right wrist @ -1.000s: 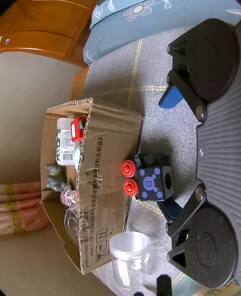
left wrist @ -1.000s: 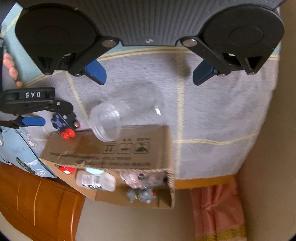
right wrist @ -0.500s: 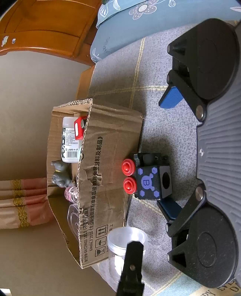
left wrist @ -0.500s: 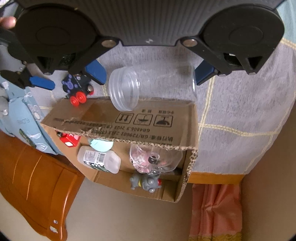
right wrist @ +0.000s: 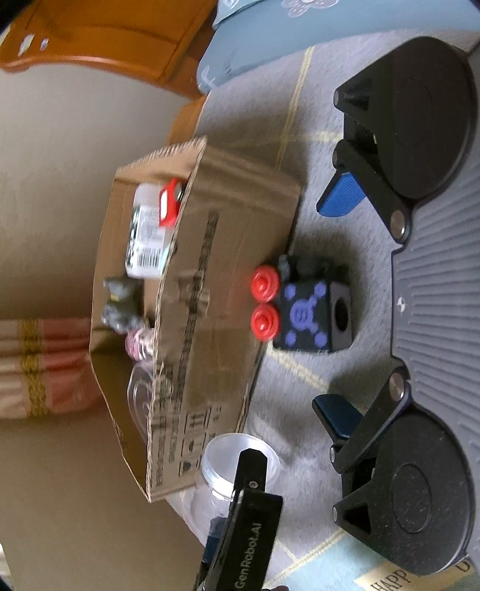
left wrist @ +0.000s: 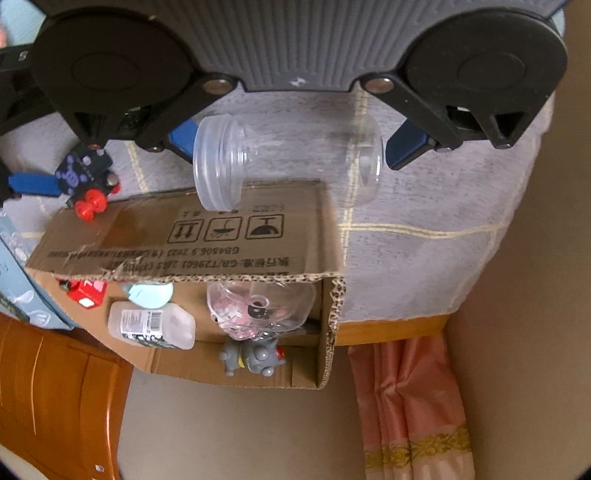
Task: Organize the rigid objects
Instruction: 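Grasp the clear plastic jar with the left tool while the right grasps the black cube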
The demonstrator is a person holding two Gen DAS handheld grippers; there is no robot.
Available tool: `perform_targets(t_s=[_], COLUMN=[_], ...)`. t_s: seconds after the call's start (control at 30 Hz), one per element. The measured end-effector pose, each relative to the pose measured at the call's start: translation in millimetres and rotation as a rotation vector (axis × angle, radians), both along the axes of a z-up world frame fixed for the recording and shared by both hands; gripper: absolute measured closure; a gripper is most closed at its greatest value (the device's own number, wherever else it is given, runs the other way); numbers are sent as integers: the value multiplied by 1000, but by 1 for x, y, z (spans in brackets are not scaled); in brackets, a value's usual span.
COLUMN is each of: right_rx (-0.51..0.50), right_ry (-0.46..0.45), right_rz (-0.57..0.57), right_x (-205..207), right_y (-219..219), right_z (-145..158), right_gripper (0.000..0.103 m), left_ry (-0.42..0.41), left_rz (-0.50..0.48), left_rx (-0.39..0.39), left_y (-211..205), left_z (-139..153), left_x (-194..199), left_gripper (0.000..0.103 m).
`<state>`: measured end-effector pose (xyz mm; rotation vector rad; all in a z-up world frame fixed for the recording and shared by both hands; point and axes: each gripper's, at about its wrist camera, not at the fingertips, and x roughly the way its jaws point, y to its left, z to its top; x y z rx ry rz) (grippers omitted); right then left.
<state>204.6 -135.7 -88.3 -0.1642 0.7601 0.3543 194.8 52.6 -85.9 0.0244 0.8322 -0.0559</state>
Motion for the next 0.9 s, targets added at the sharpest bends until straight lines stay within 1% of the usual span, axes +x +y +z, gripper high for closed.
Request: perform_targets(t_s=[0.4, 0.5, 0.57, 0.67, 0.8, 0.83, 0.9], right_rx=[-24, -34, -38, -50, -55, -54, -56], right_ry=[-6, -15, -18, -28, -42, -44, -42], right_rz=[25, 24, 19, 15, 1, -1, -6], right_x=[5, 5, 5, 3, 5, 5, 6], right_y=[13, 14, 13, 12, 9, 8, 6], right_z=[2, 4, 6, 8, 10, 11, 12], right_gripper=[1, 6, 12, 17, 18, 21, 28], left_ry=[9, 9, 13, 15, 15, 15, 20], left_rz=[0, 4, 7, 1, 2, -1, -11], left_rx=[-10, -23, -27, -30, -18, -18, -17], left_y=[0, 1, 1, 1, 1, 2, 2], left_z=[-3, -2, -2, -2, 0, 0, 0], left_x=[5, 6, 6, 4, 3, 4, 4], left_gripper=[3, 3, 3, 3, 3, 3, 3])
